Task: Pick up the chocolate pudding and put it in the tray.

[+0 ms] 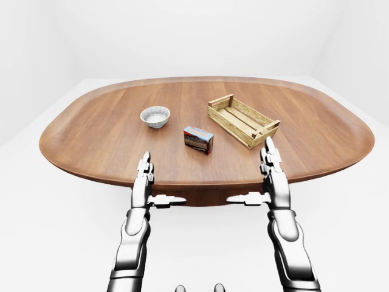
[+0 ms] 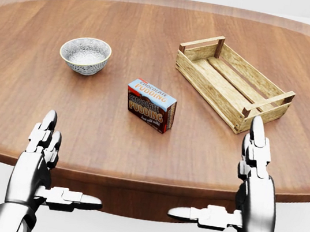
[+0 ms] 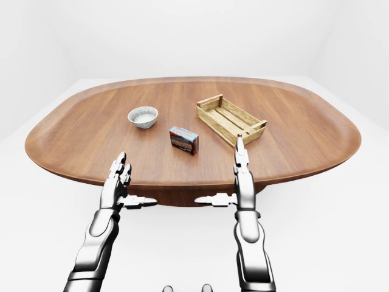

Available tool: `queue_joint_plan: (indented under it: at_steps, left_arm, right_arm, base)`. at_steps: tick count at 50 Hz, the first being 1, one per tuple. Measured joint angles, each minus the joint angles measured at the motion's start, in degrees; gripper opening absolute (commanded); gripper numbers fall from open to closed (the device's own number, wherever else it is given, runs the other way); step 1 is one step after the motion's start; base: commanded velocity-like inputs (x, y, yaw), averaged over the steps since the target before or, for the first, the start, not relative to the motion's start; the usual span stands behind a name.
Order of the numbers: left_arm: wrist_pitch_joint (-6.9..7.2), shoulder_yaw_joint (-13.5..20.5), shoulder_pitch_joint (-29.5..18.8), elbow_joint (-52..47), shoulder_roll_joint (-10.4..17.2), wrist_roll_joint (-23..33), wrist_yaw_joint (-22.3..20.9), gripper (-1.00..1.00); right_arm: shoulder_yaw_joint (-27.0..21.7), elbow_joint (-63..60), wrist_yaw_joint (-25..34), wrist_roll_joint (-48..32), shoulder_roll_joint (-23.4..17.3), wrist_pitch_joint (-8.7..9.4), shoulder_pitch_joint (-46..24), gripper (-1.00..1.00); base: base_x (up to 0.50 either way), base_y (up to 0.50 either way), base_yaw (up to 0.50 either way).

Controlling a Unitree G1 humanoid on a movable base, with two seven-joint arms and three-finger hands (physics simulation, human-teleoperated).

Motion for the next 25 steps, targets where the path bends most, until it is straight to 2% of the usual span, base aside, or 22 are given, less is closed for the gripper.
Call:
queue_joint_plan:
  at_steps: [12,25]
  left_arm:
    - [0.23,0.1,-0.1,0.1,0.0,-0.1,0.0,1.0]
    - [0.3,0.1,-0.2,0.2,0.0,-0.1,0.0,1.0]
  right_arm:
    - [-0.2,-2.5,-0.6,-0.3,0.1,0.0,0.5,1.0]
    - [-0.2,-4.7,-1.0,-0.6,0.2,0.0,1.0,1.0]
  base:
    - [0.0,0.0,0.0]
    - [0.21,0.0,0.0]
